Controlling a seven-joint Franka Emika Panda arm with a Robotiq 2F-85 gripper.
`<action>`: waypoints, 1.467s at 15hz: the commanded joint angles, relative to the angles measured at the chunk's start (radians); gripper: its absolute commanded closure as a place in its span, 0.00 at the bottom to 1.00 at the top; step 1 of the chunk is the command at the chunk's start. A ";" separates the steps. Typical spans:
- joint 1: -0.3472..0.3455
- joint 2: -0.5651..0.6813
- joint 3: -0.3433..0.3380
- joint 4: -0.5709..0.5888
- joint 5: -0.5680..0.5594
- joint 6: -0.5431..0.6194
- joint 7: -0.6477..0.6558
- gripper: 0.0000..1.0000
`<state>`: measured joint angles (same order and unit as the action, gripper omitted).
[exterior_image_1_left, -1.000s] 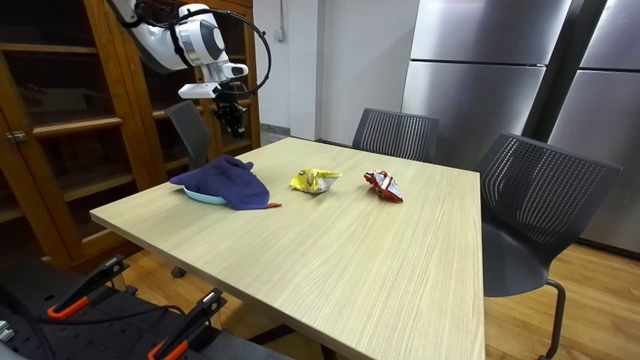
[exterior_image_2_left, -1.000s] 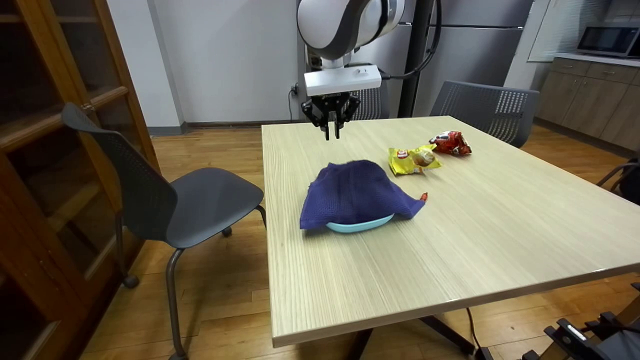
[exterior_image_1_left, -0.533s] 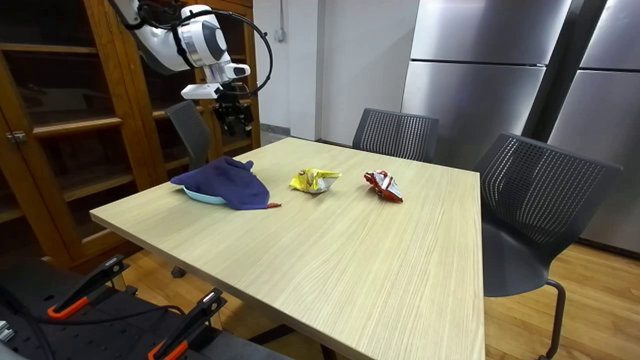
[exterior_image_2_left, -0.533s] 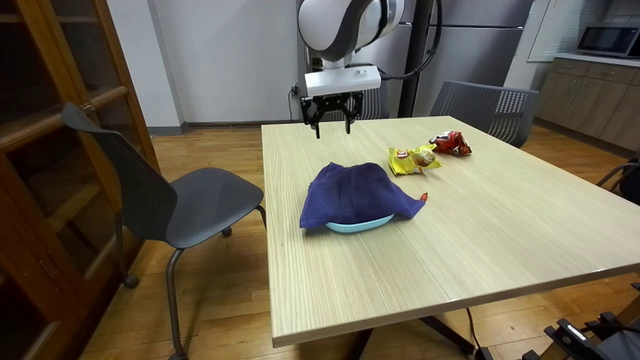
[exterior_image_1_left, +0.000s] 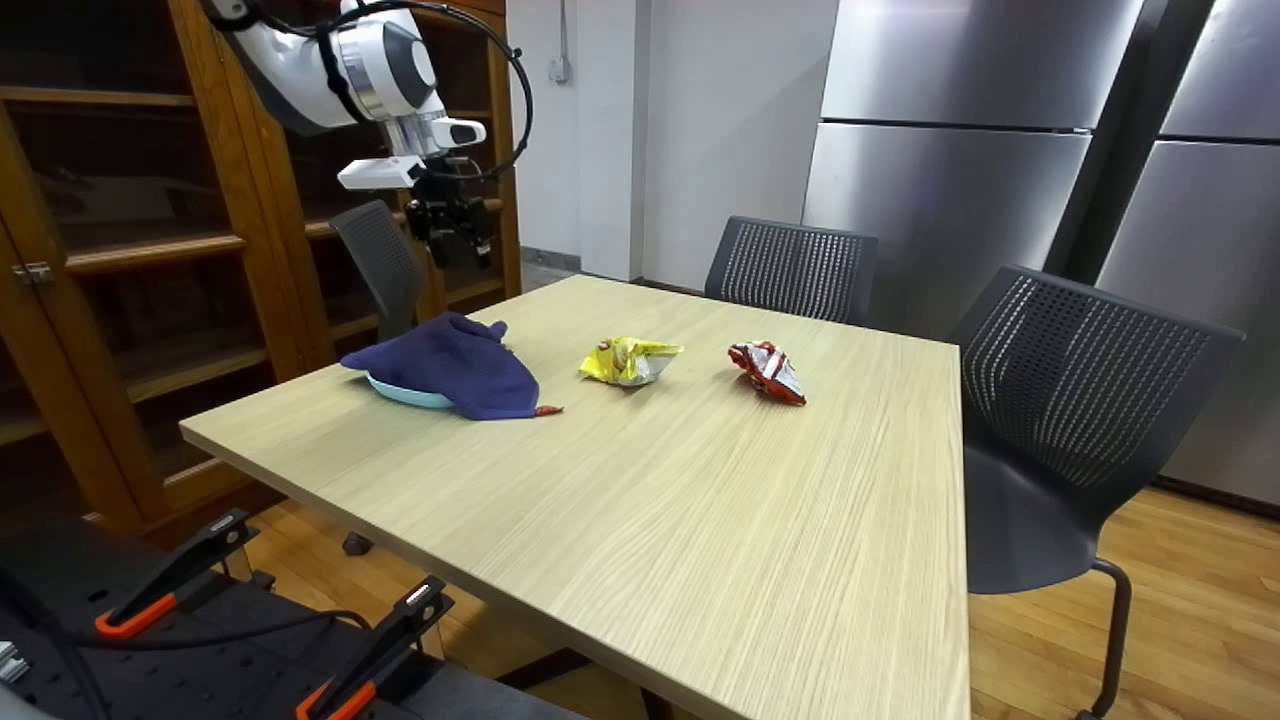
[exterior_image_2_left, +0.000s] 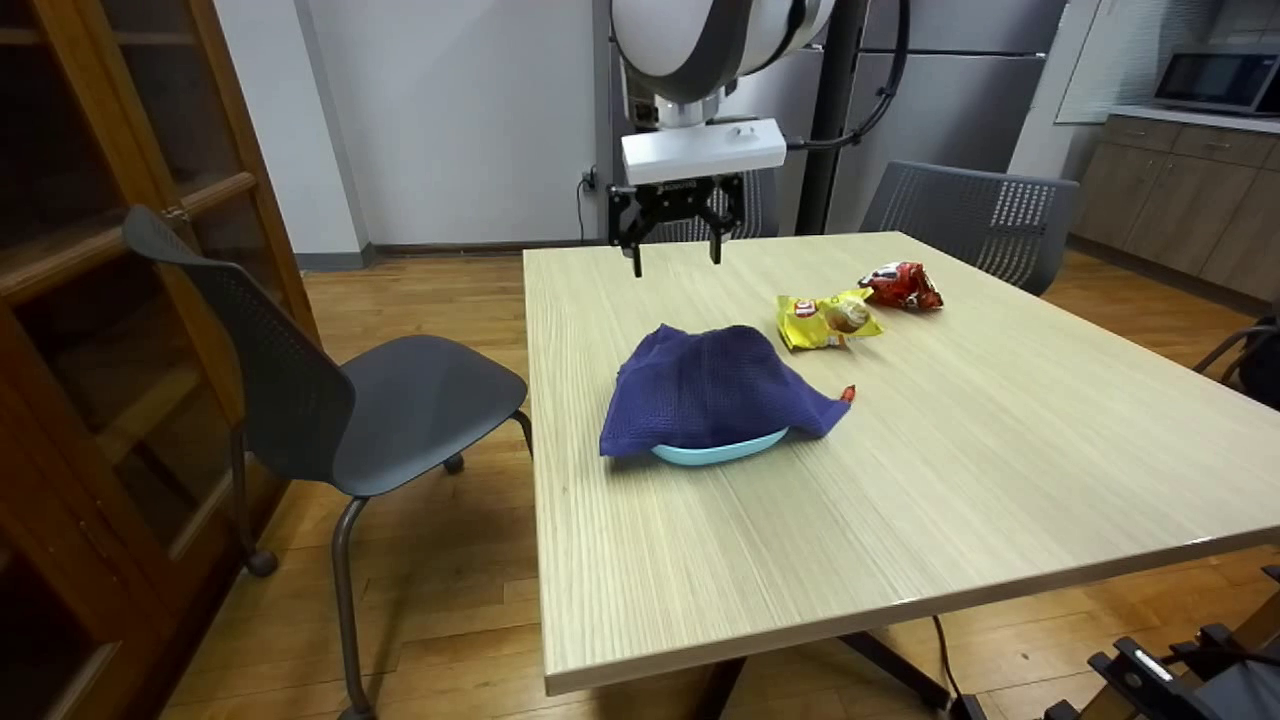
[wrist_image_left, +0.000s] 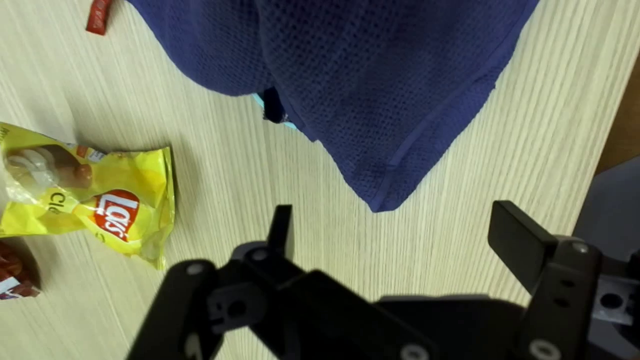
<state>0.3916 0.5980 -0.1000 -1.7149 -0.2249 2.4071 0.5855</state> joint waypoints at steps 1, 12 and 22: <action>-0.022 -0.142 0.025 -0.189 -0.011 0.034 -0.018 0.00; -0.032 -0.101 0.023 -0.156 -0.013 0.017 -0.011 0.00; -0.032 -0.101 0.024 -0.156 -0.013 0.018 -0.011 0.00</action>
